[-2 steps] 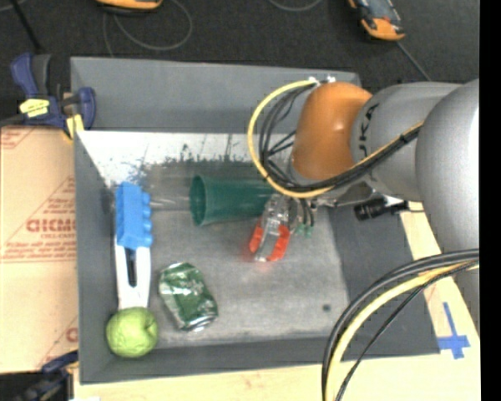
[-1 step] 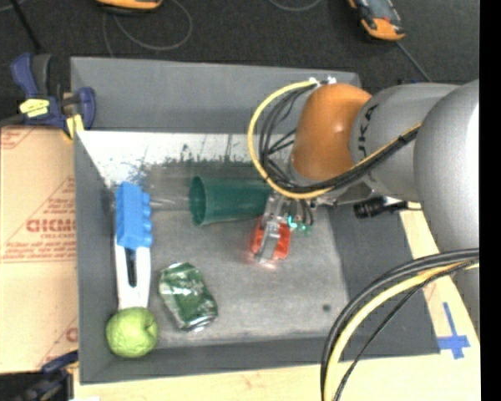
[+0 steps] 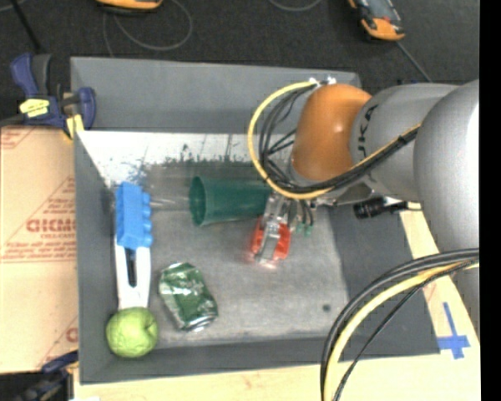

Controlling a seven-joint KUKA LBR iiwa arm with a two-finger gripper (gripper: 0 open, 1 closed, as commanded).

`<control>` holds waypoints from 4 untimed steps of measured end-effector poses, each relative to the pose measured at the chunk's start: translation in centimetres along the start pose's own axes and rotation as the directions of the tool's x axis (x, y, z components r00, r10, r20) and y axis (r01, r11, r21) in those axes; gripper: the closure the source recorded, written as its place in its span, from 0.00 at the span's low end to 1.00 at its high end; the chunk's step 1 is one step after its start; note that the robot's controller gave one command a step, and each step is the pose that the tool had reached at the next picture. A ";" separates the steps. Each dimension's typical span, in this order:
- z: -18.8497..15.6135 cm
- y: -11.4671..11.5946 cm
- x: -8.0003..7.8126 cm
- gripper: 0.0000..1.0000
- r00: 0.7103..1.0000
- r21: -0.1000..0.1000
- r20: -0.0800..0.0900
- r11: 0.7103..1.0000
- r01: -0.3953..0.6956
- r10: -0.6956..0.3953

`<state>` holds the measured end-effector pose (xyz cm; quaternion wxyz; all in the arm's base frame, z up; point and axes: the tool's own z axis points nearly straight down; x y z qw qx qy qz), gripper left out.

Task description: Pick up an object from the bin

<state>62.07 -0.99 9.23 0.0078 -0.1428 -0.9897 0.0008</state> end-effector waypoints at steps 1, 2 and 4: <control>1.4 -5.5 5.3 1.00 0.990 -0.005 0.047 0.991 0.131 -0.130; 1.4 -5.5 5.3 1.00 0.991 -0.006 0.047 0.992 0.129 -0.128; 1.4 -5.5 5.3 1.00 0.991 -0.006 0.047 0.992 0.126 -0.125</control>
Offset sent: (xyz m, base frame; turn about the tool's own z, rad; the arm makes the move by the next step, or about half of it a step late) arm 0.0000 0.0000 0.0000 0.0000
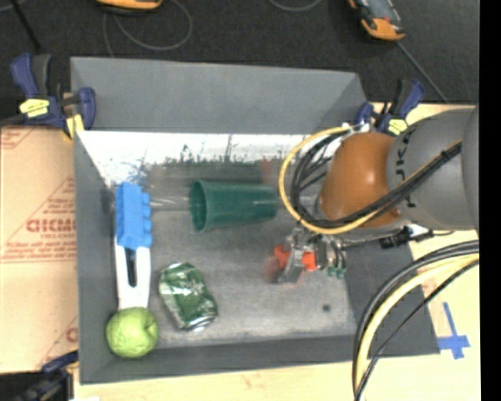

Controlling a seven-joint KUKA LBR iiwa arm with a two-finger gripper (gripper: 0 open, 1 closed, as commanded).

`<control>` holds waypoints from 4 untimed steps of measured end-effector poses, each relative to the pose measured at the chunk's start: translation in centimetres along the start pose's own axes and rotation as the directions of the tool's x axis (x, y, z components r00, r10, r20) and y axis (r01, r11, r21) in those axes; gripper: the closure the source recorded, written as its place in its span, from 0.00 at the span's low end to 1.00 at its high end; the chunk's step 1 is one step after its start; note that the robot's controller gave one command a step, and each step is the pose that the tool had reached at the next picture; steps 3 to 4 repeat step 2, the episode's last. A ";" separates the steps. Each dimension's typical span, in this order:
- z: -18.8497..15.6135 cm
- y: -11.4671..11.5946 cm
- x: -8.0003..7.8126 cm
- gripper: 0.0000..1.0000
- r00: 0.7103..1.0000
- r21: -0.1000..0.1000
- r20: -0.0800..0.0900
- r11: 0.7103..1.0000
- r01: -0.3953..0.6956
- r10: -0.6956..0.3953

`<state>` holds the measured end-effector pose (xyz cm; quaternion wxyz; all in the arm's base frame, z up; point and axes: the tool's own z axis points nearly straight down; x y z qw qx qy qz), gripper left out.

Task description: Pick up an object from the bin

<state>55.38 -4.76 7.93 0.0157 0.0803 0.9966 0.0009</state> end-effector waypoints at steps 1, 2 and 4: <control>0.0 0.0 0.0 1.00 1.000 0.000 0.000 1.000 0.000 0.000; -18.4 1.4 -1.0 1.00 0.999 0.002 -0.026 0.999 0.034 -0.034; -18.4 1.4 -1.0 1.00 0.999 0.002 -0.026 0.999 0.034 -0.034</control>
Offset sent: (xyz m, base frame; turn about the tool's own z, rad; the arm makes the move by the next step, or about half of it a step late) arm 0.0045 0.0126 0.1823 -0.0405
